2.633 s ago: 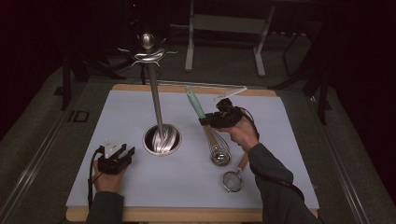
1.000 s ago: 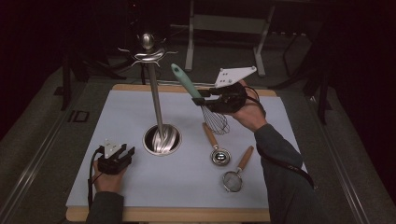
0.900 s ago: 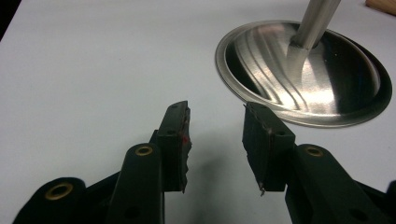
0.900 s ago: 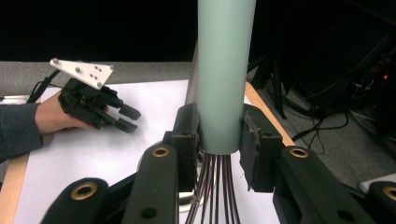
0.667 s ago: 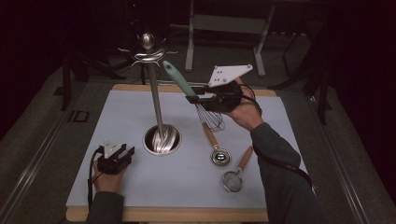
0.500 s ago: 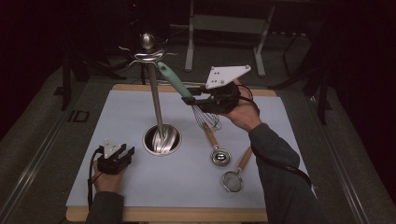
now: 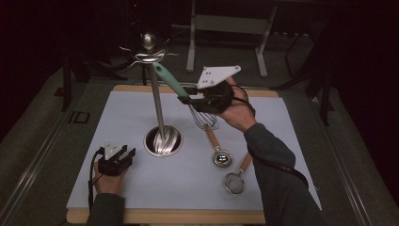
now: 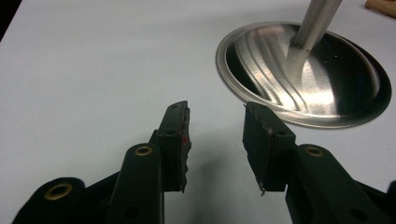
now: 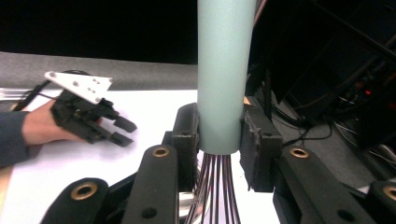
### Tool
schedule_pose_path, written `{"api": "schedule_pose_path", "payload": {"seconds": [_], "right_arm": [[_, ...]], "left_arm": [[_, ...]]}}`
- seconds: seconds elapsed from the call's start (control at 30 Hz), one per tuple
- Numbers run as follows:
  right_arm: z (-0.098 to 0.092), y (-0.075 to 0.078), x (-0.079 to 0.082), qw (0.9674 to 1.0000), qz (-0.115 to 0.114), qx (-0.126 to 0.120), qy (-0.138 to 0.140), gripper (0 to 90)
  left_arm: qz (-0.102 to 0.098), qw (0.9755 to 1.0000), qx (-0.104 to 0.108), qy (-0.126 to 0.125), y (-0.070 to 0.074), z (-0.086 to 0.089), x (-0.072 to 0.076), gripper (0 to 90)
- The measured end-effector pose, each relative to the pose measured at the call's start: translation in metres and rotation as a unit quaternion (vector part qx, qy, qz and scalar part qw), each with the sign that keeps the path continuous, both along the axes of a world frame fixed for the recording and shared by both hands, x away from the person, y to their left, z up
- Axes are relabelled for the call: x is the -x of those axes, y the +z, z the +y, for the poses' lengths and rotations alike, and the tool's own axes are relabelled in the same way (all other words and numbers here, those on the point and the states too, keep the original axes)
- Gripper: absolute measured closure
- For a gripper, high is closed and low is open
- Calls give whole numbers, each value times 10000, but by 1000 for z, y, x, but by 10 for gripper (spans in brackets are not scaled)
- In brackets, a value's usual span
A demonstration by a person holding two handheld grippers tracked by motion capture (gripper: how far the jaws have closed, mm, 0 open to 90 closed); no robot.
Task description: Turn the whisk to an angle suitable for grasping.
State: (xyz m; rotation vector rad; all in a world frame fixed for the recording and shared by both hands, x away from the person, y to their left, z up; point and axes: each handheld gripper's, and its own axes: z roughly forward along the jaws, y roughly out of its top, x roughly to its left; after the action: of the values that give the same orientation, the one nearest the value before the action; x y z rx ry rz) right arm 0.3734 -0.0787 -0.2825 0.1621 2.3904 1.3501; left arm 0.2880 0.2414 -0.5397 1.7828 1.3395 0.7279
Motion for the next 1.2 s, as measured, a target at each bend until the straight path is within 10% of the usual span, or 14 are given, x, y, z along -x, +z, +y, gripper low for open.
{"api": "schedule_pose_path", "payload": {"seconds": [0.67, 1.2], "right_arm": [[26, -12, 1, 9998, -37, 47, -184, 580], [-7, -12, 5, 9998, 74, -161, -34, 532]], "left_arm": [[-3, 10000, 13, 2, 0, 0, 0, 611], [12, 10000, 16, 29, 0, 1, 0, 608]]}}
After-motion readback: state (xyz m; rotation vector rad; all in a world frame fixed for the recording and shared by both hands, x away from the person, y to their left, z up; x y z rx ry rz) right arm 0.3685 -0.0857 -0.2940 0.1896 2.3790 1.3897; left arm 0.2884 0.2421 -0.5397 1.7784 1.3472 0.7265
